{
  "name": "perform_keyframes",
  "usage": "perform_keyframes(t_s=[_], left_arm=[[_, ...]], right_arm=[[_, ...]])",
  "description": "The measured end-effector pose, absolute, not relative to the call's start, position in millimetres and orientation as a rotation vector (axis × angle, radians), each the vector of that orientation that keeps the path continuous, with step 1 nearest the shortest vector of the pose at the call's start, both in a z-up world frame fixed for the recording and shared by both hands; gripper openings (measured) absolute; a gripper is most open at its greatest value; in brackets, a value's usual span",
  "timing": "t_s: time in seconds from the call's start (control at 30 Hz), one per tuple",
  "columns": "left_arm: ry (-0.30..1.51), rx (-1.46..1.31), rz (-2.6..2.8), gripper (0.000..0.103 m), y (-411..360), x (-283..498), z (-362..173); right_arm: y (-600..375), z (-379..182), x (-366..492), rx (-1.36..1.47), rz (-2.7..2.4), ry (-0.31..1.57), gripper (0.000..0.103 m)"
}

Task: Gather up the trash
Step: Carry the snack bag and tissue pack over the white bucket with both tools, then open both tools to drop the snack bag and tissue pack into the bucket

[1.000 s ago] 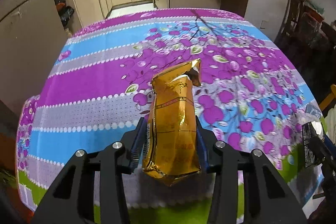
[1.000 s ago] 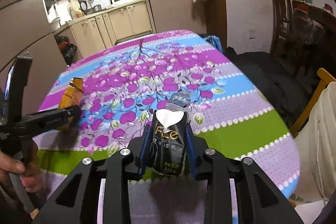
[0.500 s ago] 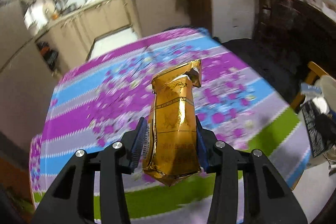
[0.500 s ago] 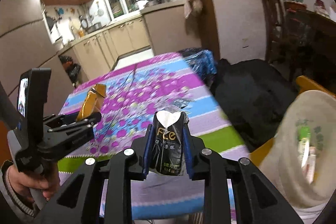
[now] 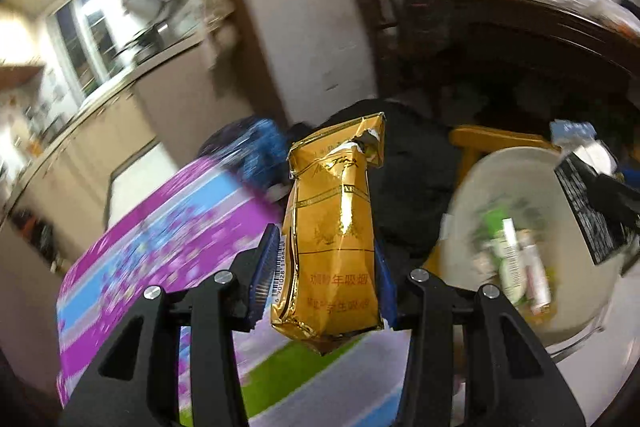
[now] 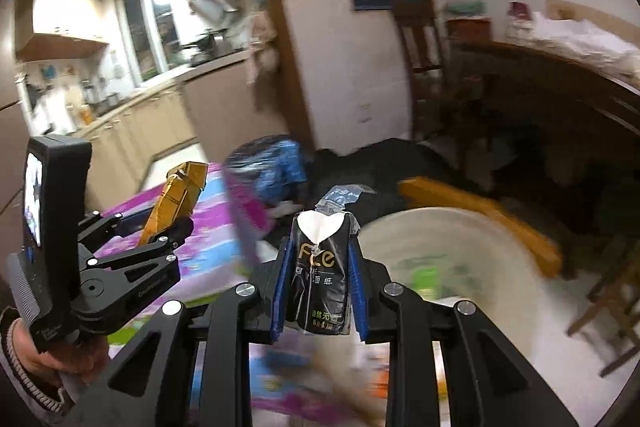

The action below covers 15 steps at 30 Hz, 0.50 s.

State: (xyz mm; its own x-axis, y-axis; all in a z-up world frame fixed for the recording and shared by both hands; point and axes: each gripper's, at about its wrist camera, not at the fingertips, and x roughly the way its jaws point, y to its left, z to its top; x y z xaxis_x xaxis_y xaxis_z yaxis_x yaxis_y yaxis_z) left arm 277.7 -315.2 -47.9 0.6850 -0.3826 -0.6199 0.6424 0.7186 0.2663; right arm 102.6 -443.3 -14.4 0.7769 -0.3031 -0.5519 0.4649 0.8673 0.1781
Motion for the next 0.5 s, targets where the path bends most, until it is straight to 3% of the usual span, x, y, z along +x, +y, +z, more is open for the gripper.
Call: perform_keyframes(t_s=[0.2,0.5], left_arm=[[0.527,0.573,-0.743,0.042,-389,242,-54],[0.609,0.677,-0.854,0.042,-451,234,-93]], right_arm=[[-517,-27,71,0.318,-0.562,0.662,0.027],[-578,-69,76,0.412,-0.562,0.817,0.027]])
